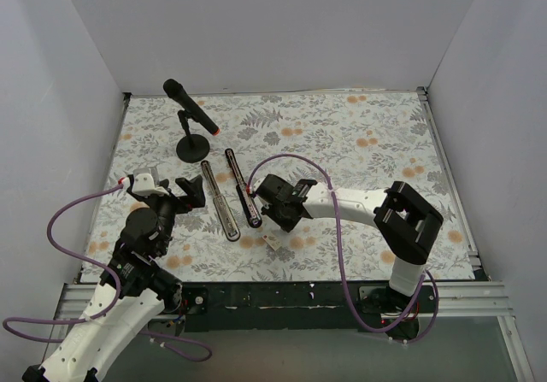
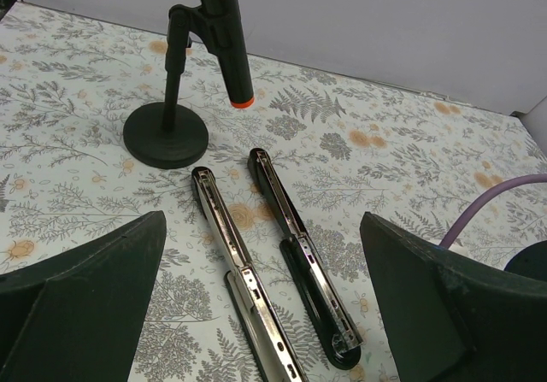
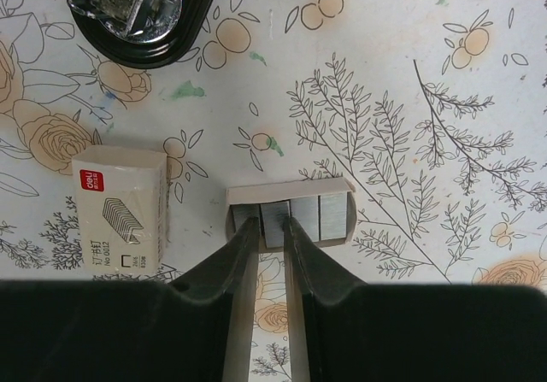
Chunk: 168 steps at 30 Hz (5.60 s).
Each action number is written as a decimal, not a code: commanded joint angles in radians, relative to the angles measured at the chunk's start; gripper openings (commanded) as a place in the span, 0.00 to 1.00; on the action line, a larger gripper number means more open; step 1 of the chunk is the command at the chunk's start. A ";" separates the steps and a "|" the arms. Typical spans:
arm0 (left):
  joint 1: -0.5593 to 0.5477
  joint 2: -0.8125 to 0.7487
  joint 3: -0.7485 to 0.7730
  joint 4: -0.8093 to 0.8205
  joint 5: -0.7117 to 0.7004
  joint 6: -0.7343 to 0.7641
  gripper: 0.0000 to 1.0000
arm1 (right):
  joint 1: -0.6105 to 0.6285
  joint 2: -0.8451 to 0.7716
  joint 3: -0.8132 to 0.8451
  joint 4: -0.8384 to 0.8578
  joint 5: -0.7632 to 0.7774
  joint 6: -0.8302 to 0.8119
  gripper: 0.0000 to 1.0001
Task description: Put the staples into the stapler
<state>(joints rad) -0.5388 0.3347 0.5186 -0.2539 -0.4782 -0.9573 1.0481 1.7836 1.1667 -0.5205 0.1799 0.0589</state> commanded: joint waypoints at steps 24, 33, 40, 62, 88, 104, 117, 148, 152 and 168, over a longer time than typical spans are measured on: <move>0.013 -0.003 -0.003 0.005 0.016 0.009 0.98 | 0.001 -0.047 0.002 -0.013 -0.043 -0.018 0.35; 0.011 -0.010 -0.003 0.004 0.016 0.009 0.98 | 0.000 -0.020 0.022 -0.029 -0.028 -0.048 0.41; 0.013 -0.011 -0.005 0.004 0.018 0.009 0.98 | 0.000 0.000 0.017 -0.019 -0.079 -0.056 0.39; 0.014 -0.008 -0.003 0.005 0.018 0.009 0.98 | 0.016 0.089 0.027 -0.069 -0.002 -0.036 0.36; 0.017 0.000 -0.003 0.004 0.029 0.005 0.98 | 0.006 -0.078 0.125 -0.101 0.006 0.001 0.18; 0.020 -0.016 -0.005 0.005 0.033 0.003 0.98 | -0.154 0.068 0.244 -0.033 -0.011 0.113 0.18; 0.022 -0.019 -0.005 0.008 0.035 0.003 0.98 | -0.178 0.123 0.353 0.013 -0.071 0.171 0.18; 0.025 -0.022 -0.008 0.013 0.044 0.003 0.98 | -0.026 0.154 0.297 0.269 0.043 0.348 0.19; 0.026 -0.020 -0.008 0.013 0.047 0.005 0.98 | -0.020 0.172 0.301 0.267 0.053 0.349 0.19; 0.028 -0.025 -0.008 0.013 0.046 0.006 0.98 | 0.006 0.212 0.301 0.275 0.156 0.357 0.19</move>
<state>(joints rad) -0.5186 0.3153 0.5182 -0.2535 -0.4366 -0.9577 1.0466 1.9934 1.4593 -0.2810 0.2943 0.3977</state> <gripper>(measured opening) 0.982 0.207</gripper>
